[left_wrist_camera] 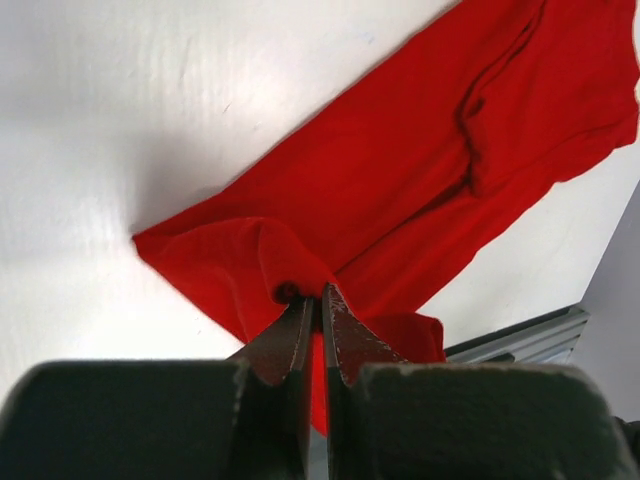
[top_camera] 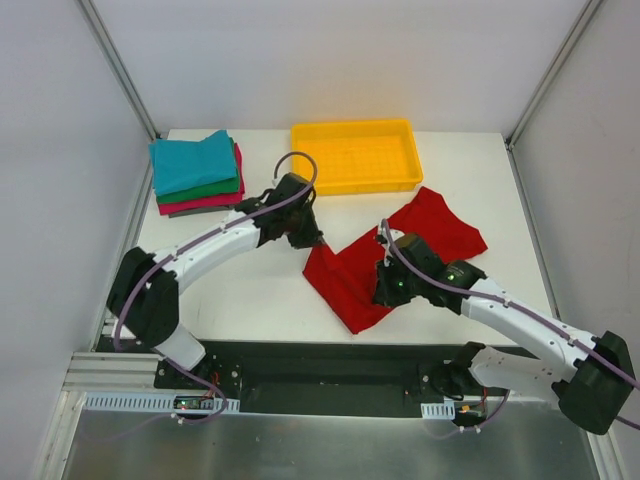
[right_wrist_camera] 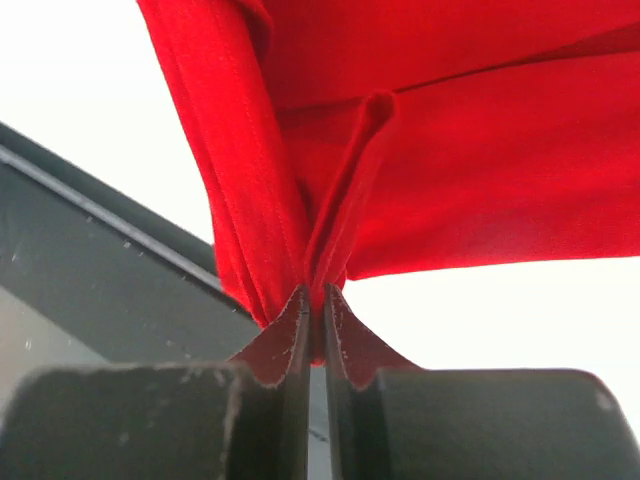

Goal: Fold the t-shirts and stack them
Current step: Fold the folded rectangular tshirt in 1/3 of the way

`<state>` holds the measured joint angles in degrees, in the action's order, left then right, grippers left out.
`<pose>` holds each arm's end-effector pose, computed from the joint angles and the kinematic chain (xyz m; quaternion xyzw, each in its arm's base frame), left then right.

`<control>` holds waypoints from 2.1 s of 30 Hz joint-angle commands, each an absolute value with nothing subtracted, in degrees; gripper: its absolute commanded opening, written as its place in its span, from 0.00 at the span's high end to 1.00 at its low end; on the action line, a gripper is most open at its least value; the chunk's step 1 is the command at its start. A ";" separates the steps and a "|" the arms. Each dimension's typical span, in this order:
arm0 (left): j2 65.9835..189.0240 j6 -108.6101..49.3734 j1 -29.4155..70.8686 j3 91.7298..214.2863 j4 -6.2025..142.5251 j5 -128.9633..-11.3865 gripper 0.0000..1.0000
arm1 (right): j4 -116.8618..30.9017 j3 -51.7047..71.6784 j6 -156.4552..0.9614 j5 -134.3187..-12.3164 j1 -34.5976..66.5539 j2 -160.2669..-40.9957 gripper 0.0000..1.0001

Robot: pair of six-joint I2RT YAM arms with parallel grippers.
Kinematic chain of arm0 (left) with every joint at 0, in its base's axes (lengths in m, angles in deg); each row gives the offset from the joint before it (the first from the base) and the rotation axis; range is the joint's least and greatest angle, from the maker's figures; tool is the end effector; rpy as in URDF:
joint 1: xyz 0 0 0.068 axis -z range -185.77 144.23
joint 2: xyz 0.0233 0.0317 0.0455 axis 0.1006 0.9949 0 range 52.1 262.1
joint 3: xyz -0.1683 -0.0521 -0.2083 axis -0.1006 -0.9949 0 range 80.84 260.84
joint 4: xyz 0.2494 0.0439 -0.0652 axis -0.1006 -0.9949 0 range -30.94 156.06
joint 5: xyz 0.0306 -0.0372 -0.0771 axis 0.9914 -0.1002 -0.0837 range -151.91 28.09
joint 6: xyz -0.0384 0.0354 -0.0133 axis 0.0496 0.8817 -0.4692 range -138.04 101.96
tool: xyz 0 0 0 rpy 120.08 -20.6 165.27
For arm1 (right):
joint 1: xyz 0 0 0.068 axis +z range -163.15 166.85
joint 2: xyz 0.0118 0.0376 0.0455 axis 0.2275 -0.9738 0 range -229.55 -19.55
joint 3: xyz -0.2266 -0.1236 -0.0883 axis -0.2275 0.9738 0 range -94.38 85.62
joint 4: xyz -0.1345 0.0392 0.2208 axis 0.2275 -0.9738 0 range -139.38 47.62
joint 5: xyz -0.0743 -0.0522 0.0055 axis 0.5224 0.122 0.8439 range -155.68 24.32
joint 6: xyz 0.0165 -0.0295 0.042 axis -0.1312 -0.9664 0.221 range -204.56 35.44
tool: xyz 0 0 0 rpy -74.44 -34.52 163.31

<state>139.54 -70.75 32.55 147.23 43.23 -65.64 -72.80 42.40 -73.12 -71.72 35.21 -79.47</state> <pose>0.2632 -0.2111 0.2694 -0.1025 0.9140 -0.3003 0.2529 0.1396 0.1626 0.2489 -0.3126 0.8756 0.2245 0.2921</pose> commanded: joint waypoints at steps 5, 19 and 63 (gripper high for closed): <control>152.63 -67.26 32.99 162.57 44.35 -66.30 1.00 | -76.75 41.06 -79.81 -66.83 24.65 -80.11 0.99; 165.20 -65.24 33.07 175.13 44.17 -68.94 1.00 | -73.50 42.29 -89.66 -65.06 11.73 -81.42 0.97; 156.25 -57.24 33.08 150.98 49.01 -78.17 0.01 | -65.24 43.79 -88.51 -79.55 5.57 -99.45 0.04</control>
